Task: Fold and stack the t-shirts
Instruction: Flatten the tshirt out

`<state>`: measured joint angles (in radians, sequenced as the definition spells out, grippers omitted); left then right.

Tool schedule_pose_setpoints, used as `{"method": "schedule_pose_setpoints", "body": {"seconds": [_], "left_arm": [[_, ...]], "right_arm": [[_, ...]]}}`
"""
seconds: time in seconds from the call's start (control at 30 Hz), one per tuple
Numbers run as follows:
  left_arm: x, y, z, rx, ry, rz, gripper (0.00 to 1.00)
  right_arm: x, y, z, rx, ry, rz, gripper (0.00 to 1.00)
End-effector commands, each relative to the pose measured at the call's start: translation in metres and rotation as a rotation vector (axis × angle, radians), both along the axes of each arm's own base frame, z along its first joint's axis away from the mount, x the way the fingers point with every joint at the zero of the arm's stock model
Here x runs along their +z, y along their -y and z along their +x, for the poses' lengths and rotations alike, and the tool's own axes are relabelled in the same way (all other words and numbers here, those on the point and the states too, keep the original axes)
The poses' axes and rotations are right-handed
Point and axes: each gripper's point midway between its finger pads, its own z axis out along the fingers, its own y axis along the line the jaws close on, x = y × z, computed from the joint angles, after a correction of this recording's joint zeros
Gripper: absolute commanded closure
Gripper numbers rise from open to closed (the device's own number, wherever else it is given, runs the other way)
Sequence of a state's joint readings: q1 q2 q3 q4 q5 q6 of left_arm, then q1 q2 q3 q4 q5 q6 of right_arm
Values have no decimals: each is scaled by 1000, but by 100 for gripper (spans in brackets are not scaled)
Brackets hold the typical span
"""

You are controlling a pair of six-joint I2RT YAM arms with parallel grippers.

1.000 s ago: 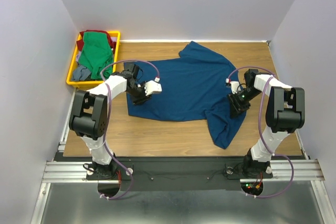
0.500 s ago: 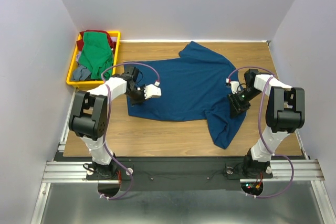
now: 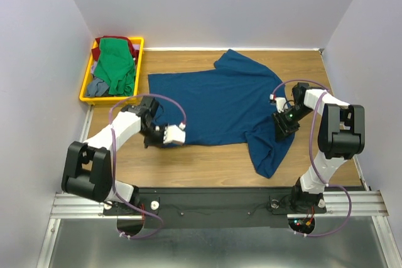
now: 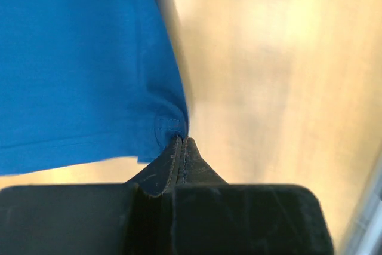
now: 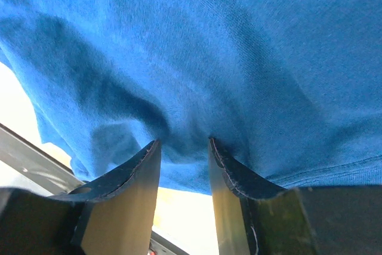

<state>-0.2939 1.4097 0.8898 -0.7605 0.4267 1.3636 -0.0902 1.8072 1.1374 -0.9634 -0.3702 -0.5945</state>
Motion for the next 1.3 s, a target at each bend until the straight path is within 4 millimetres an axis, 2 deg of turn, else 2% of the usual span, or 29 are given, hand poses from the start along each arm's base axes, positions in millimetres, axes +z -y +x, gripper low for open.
{"method": "schedule_pose_setpoints", "body": {"seconds": [0.0,0.07,0.1,0.23,0.3,0.33,0.37,0.4,0.47,0.5,0.53,0.57,0.6,0.67,0.7,0.73,0.77,0.8,0.83,0.87,0.9,0.97,1.0,1.03,1.07,1.1,1.27], "left_arm": [[-21,-28,-66,-129,-132,113,100],[-21,-33,-66,-154,-97,131,99],[-19,-33,-66,-165,-81,133,94],[-12,-33,-66,-174,-67,128,67],[-3,-30,-56,-137,-36,120,57],[2,-25,-51,-124,-21,96,54],[9,-19,-46,-98,-6,68,46],[26,-2,-32,-88,37,-13,45],[47,19,-17,-53,68,-113,44],[70,40,-8,-37,75,-215,44],[82,53,-4,-23,75,-264,45],[96,77,3,-51,116,-329,48],[112,97,5,-16,103,-395,49],[137,137,18,-30,194,-498,55],[138,165,6,20,150,-528,56],[156,190,16,18,222,-612,56],[159,206,12,32,216,-644,56],[151,226,6,29,189,-650,56],[154,256,-13,-3,182,-673,56],[150,274,-24,-11,171,-675,56],[137,300,-40,-30,154,-649,56],[128,329,-58,-21,97,-653,57],[115,347,-62,-21,73,-627,57],[114,366,-79,-38,60,-643,57],[112,376,-85,-48,51,-644,55],[109,394,-93,-57,51,-654,54],[93,424,-98,-24,49,-642,49]], "right_arm": [[-4,14,-14,77,-16,-69,56],[-1,16,-24,116,-38,-73,56],[-2,16,-32,133,-62,-70,56],[3,17,-64,252,-133,-44,56],[10,20,-65,257,-119,-60,49],[16,20,-56,247,-84,-60,47],[25,19,-50,240,-49,-50,45],[36,14,-35,224,6,-23,42],[49,8,-26,213,38,9,41],[52,4,-22,199,42,35,41],[54,1,-19,186,36,44,42],[58,0,-14,180,44,52,43],[55,-3,-13,170,22,73,48],[50,-6,-15,148,-7,93,52],[44,-8,-18,139,-36,110,53],[39,-8,-18,117,-54,115,54],[34,-8,-20,103,-74,119,57],[30,-6,-19,84,-85,123,60],[24,-4,-18,35,-115,148,60],[23,-3,-16,12,-125,161,61],[21,-1,-13,-22,-134,181,62],[15,-1,-15,-40,-164,190,63],[13,-1,-16,-43,-170,191,63],[11,-3,-18,-53,-182,197,63],[10,-3,-20,-59,-193,198,63],[8,-3,-21,-69,-203,197,64],[4,-5,-25,-88,-226,205,64]]}}
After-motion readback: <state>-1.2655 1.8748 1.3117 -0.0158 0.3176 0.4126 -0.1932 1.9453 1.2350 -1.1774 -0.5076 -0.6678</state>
